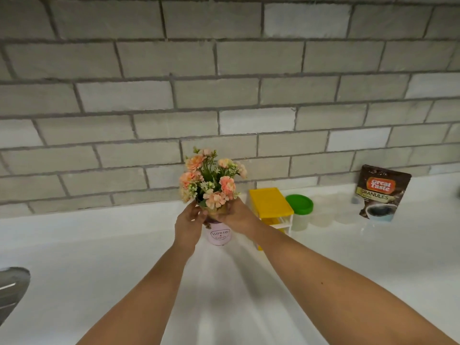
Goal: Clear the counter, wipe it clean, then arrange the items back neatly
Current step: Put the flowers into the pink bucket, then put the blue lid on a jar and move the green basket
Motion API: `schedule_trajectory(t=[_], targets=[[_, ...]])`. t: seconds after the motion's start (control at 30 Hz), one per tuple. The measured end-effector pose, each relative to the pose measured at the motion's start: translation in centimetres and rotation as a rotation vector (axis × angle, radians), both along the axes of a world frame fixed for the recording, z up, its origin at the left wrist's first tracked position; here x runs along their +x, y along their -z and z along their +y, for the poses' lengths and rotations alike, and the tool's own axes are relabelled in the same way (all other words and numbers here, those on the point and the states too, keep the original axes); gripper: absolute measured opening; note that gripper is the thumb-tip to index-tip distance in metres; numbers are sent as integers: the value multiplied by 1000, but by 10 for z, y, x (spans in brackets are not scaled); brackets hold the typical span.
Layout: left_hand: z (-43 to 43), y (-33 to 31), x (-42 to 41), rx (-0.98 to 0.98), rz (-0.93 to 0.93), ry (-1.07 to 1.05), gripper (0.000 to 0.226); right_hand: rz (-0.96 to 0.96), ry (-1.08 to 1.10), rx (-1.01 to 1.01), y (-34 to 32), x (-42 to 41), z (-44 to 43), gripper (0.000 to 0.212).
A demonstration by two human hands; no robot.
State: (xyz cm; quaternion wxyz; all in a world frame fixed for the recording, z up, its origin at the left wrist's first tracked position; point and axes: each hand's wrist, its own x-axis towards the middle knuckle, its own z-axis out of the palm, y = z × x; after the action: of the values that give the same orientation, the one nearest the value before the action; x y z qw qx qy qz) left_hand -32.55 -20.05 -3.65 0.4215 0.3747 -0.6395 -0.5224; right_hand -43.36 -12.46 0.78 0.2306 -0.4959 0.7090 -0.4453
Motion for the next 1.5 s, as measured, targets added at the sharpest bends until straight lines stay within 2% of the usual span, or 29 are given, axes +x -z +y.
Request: schedule_trajectory(t=[0.17,0.4,0.63,0.8,0.97,1.13,1.27,1.5], targets=[[-6,17,-1,10,-10,-6,34,83,28,129,16,1,-8,47],[-9,27,-5,22,61,-73,30,164,69,190,34,-6,-17,66],[-11,32,-5,16,-40,-133,30,318,44,270,37,-13,-6,77],[-3,31,-1,100,10,-155,42,252,82,239,35,-12,0,81],[15,40,4,173,-7,-151,46,171,71,247,27,-18,21,77],[41,48,-1,156,-14,-139,28,104,103,266,21,-23,52,71],[67,50,-12,134,-34,-122,16,42,134,277,13,-32,82,54],[124,32,-48,121,-42,-33,16,-46,198,277,6,-51,134,37]])
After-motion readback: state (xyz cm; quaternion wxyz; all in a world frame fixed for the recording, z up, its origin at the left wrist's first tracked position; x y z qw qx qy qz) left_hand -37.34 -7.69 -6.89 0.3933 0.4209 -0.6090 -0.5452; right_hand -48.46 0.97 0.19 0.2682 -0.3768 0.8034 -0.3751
